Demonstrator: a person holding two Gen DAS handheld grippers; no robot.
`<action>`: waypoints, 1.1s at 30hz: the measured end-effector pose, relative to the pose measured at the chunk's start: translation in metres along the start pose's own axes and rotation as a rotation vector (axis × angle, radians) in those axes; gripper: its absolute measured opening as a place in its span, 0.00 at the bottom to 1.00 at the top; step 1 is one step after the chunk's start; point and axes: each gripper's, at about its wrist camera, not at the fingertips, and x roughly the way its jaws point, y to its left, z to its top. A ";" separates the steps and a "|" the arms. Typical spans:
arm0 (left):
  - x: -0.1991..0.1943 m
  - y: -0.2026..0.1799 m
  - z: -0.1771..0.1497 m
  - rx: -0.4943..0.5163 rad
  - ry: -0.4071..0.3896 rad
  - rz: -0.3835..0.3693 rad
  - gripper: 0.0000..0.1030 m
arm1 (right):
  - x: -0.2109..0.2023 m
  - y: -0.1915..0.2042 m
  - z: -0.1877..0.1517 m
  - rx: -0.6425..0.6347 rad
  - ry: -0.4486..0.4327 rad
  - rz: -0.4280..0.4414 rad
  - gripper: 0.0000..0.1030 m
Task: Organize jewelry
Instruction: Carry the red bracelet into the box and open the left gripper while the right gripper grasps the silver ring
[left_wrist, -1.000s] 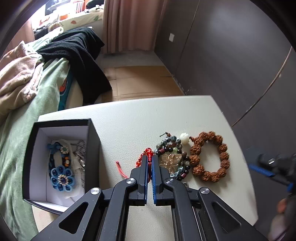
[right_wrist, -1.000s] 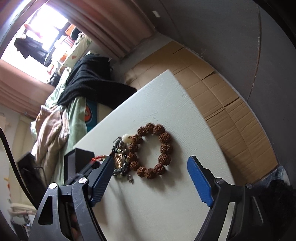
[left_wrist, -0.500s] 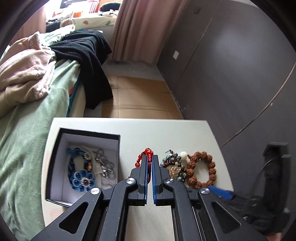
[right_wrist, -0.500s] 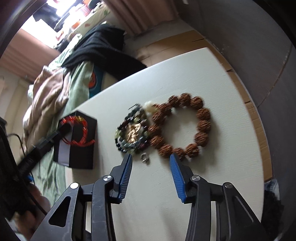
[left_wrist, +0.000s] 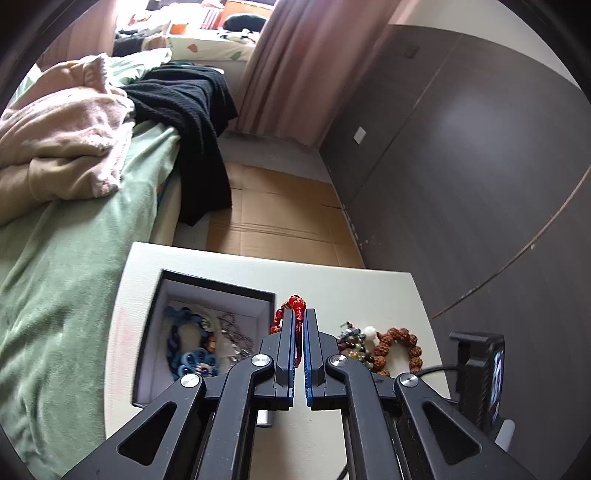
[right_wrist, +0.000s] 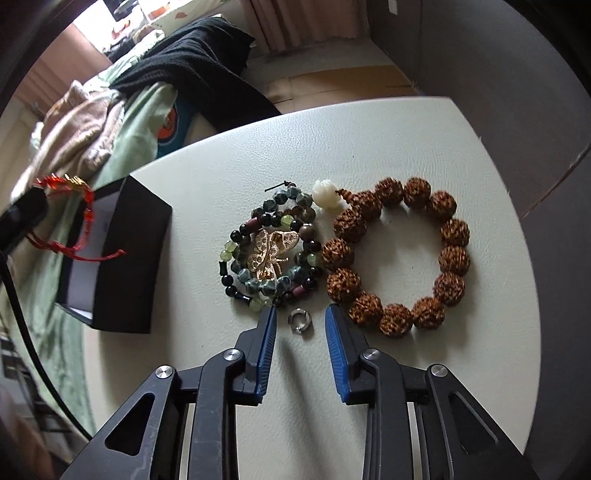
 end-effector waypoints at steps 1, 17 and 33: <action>-0.002 0.005 0.002 -0.012 -0.003 0.000 0.03 | 0.000 0.003 0.000 -0.015 -0.001 -0.026 0.25; -0.032 0.041 0.011 -0.100 -0.060 0.013 0.03 | -0.034 0.024 -0.001 -0.095 -0.091 -0.006 0.14; -0.027 0.055 0.013 -0.177 -0.040 -0.023 0.58 | -0.060 0.047 0.001 -0.033 -0.201 0.262 0.14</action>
